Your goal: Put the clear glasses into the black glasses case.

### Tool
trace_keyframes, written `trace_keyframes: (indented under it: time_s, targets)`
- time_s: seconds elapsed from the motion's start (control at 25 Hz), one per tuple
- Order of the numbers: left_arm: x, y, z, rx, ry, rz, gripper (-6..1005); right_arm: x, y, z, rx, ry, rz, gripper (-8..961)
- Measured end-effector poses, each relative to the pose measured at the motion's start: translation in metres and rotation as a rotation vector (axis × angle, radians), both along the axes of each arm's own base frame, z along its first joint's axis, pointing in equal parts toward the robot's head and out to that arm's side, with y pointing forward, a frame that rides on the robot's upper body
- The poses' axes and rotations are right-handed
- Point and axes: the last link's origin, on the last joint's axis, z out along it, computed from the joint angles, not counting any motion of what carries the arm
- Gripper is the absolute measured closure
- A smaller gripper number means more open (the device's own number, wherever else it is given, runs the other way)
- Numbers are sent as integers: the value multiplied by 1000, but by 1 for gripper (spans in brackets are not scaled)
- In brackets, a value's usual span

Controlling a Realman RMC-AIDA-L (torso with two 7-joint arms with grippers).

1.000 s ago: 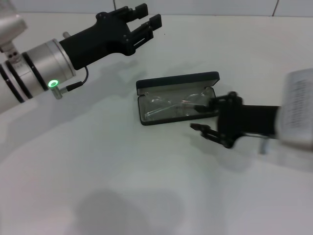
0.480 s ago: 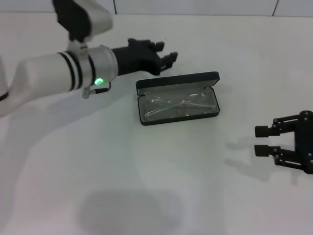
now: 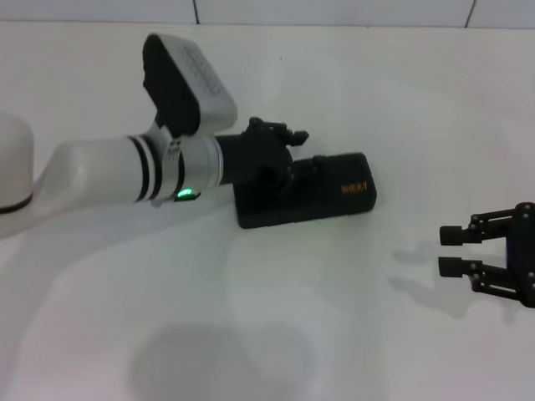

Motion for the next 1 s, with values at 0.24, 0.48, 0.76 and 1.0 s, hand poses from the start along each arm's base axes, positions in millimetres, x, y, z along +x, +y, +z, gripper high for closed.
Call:
trace_keyframes:
  time_s: [0.24,0.48,0.76,1.0]
  targets:
    - [4,-16,8,0,-107,-70,530,-1,2,1,10,8,-1,550]
    - [21,-32,41,-38,-399,-146,522,-5,7,15,95,100,-26,542]
    - [11,-72,95,-208,-609,-318,428,-26,2,22,76,217,119,497]
    - [-7,-99,93,-229,-573,-382,336,-41,-1,13,44,279,249,279]
